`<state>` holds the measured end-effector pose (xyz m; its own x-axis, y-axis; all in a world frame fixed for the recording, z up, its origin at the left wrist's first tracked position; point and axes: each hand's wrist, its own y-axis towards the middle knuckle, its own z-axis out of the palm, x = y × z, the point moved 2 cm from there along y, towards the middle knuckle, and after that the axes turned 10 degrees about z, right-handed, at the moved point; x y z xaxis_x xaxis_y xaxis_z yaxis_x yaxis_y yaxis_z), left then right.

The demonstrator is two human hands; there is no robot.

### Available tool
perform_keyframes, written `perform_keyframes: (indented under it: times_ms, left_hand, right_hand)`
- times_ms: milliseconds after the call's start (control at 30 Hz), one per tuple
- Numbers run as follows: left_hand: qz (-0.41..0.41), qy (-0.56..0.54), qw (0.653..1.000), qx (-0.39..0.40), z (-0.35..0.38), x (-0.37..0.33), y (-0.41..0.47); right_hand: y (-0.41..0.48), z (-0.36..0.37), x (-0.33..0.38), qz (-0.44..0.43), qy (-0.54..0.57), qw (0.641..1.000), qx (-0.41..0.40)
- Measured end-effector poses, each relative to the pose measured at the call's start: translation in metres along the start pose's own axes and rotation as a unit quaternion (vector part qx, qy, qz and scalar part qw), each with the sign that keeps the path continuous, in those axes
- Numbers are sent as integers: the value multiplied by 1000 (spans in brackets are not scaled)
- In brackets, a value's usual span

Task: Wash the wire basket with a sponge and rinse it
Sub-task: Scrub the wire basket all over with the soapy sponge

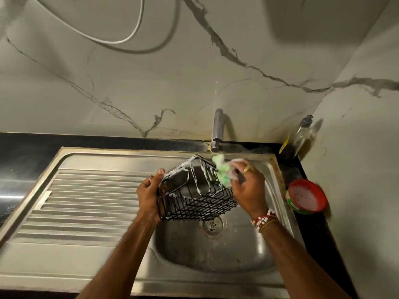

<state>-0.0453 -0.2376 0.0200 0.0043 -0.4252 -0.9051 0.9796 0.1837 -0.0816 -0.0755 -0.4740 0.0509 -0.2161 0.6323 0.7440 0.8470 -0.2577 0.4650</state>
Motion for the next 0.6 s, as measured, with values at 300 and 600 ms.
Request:
perform_keyframes:
  times_ms: [300,600]
  left_hand:
    - [-49,52,997,20,-5,14,9]
    - [82,232,953,176,36,-15,-1]
  right_hand:
    - [36,14,33,98,41,951,292]
    - [43,19,56,22,-71,948,310]
